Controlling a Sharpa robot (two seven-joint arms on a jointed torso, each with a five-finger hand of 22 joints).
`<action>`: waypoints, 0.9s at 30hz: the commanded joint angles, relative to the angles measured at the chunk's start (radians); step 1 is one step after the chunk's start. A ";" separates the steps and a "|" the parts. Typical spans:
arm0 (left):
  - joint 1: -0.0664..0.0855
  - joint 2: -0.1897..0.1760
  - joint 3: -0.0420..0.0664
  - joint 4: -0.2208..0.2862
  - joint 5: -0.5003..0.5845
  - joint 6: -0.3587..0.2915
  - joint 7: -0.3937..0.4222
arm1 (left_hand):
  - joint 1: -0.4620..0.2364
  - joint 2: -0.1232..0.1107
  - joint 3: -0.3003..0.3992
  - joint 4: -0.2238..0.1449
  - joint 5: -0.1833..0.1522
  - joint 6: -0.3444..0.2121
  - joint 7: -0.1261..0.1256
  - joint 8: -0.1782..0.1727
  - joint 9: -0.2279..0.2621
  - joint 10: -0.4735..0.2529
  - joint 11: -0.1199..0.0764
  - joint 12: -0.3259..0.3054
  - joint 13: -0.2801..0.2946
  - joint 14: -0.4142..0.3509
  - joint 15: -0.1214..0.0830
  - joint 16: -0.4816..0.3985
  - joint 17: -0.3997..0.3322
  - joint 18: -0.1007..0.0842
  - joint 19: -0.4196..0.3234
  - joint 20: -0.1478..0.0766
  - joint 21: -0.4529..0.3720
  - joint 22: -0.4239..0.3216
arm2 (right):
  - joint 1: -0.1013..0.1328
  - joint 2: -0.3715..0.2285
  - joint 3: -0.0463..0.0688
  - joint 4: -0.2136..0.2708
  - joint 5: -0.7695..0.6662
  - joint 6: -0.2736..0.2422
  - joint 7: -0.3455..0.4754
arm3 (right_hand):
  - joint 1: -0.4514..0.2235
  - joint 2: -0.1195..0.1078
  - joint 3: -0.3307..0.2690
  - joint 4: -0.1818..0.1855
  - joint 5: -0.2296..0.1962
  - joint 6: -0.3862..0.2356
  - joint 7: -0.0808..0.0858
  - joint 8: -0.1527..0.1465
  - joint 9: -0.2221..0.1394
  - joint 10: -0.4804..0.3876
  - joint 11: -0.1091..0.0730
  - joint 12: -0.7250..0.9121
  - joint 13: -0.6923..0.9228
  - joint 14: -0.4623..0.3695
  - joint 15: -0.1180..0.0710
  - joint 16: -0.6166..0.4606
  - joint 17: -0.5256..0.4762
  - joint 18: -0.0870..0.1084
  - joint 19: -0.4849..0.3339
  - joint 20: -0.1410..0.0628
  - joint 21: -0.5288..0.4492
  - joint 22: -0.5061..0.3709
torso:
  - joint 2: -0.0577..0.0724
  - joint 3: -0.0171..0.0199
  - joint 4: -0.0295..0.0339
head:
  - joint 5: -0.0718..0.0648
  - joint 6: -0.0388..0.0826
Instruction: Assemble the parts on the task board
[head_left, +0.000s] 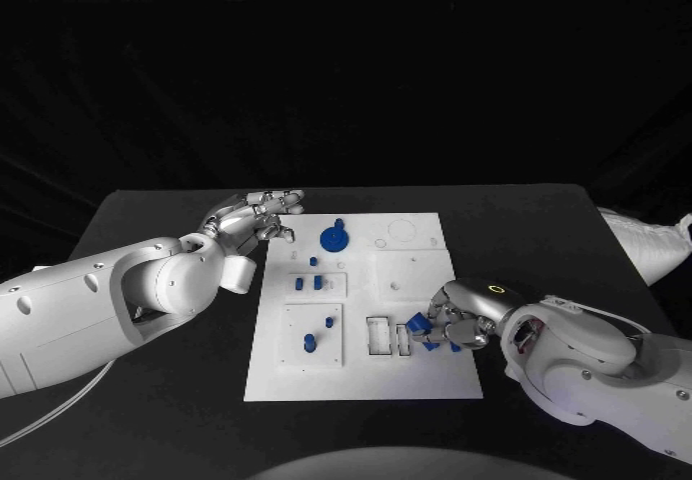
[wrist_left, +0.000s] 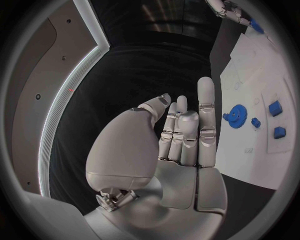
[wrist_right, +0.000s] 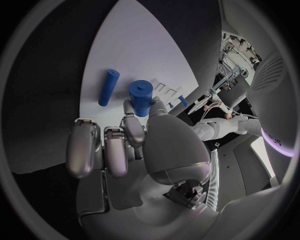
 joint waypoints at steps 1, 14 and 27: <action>0.000 0.000 0.000 0.003 -0.003 0.016 0.004 | -0.010 -0.003 0.001 0.006 0.001 -0.009 0.000 0.002 -0.001 -0.008 -0.002 0.006 0.001 -0.004 0.000 -0.002 -0.002 0.018 -0.002 0.002 -0.006 -0.002 | 0.002 -0.004 0.005 0.020 0.105 -0.108 0.025 | 0.043 0.037 0.007 0.000 0.014 0.010 -0.010 0.005 0.022 0.029 -0.036 0.127 0.236 0.084 -0.006 0.002 0.160 -0.010 0.005 -0.007 0.004 -0.002 | 0.000 -0.0012 0.0012 | 0.000 0.001; 0.000 -0.001 0.000 0.006 -0.008 0.022 0.000 | -0.010 -0.005 0.002 0.004 0.001 -0.014 0.002 0.002 -0.001 -0.014 0.000 0.008 0.000 -0.007 0.002 -0.004 -0.008 0.018 -0.003 0.004 -0.007 -0.002 | 0.006 0.027 0.012 0.032 0.256 -0.071 0.014 | 0.033 0.041 0.017 0.011 0.046 0.014 -0.013 0.008 0.032 0.031 -0.038 0.123 0.238 0.085 -0.007 0.004 0.163 -0.011 0.006 -0.009 0.008 0.004 | 0.000 -0.0029 0.0001 | 0.007 -0.003; 0.000 0.000 0.000 0.009 -0.009 0.021 -0.001 | -0.011 -0.005 0.002 0.005 0.001 -0.016 0.003 0.002 -0.001 -0.015 0.001 0.009 0.000 -0.008 0.003 -0.004 -0.009 0.018 -0.003 0.004 -0.007 -0.002 | 0.006 0.115 0.011 -0.011 0.281 -0.031 -0.059 | -0.018 0.055 0.021 0.045 0.054 0.042 -0.025 0.022 0.051 0.030 -0.048 0.097 0.224 0.087 -0.015 0.009 0.174 -0.013 0.009 -0.015 0.015 0.017 | 0.000 -0.0023 0.0012 | 0.012 -0.004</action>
